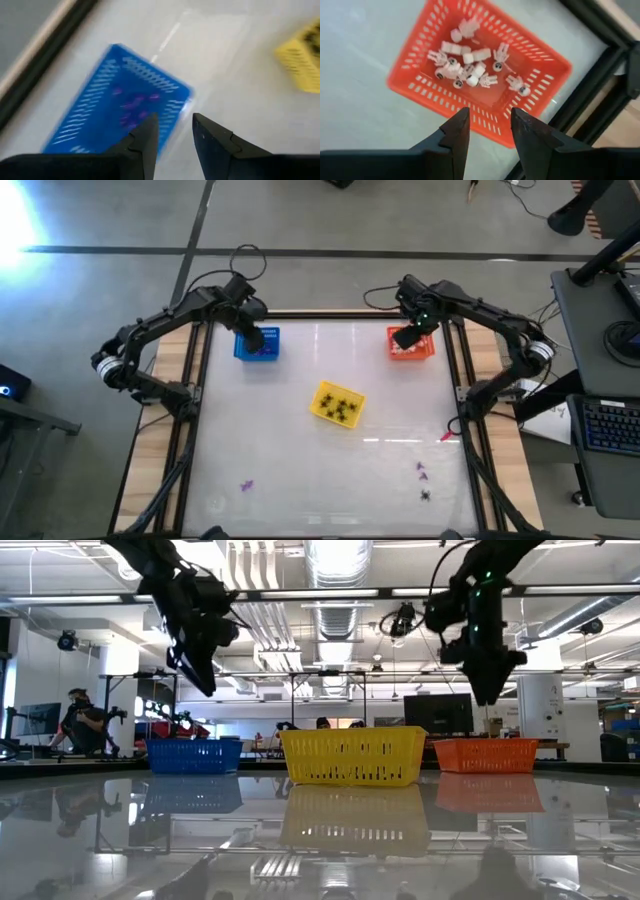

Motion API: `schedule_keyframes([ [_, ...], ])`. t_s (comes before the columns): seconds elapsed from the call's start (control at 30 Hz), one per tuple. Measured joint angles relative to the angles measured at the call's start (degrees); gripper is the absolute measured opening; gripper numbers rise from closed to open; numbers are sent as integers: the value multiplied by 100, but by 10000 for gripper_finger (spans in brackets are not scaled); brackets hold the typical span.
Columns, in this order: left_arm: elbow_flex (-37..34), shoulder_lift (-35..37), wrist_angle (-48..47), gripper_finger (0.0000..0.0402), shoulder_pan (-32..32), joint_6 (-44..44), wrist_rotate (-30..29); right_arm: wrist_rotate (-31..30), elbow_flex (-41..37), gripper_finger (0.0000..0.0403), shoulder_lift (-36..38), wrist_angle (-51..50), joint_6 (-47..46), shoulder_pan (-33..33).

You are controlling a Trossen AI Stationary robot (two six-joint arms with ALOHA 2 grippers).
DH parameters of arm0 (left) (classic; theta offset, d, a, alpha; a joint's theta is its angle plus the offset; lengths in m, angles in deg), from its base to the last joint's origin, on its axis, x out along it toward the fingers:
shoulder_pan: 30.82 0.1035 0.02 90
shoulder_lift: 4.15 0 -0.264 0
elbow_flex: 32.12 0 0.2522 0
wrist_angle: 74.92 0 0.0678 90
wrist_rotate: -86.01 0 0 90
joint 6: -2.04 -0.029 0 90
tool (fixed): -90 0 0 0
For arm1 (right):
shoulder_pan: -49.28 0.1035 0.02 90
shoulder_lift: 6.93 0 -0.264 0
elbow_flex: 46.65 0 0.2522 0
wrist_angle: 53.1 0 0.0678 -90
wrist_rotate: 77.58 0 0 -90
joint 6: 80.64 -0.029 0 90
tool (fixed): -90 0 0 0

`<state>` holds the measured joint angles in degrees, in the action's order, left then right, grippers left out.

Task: Sort Halloween decoration
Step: Put the purple witch hat toy into the blue bin

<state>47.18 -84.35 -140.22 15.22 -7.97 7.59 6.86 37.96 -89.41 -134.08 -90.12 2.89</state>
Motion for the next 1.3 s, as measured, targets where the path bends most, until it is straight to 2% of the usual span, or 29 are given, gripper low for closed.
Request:
schedule_keyframes([
  [0.17, 6, 2, -49, 127, -547, 68, 135, 217, 0, 136, 744, -10, -410, 39],
  [0.4, 133, 11, 266, 158, -1262, 242, -202, 452, 0, 137, 1419, 0, -652, 127],
  [0.7, 344, 13, 267, 162, -2022, 216, -253, 455, 0, 137, 1623, -167, -1262, 538],
  [0.97, 421, 37, -204, 162, -2616, 102, -246, 581, -4, 137, 1644, -550, -2053, 1188],
  [1.3, 422, -251, 294, 162, -3535, -625, -192, 557, 111, 137, 1644, -557, -3025, 1764],
])
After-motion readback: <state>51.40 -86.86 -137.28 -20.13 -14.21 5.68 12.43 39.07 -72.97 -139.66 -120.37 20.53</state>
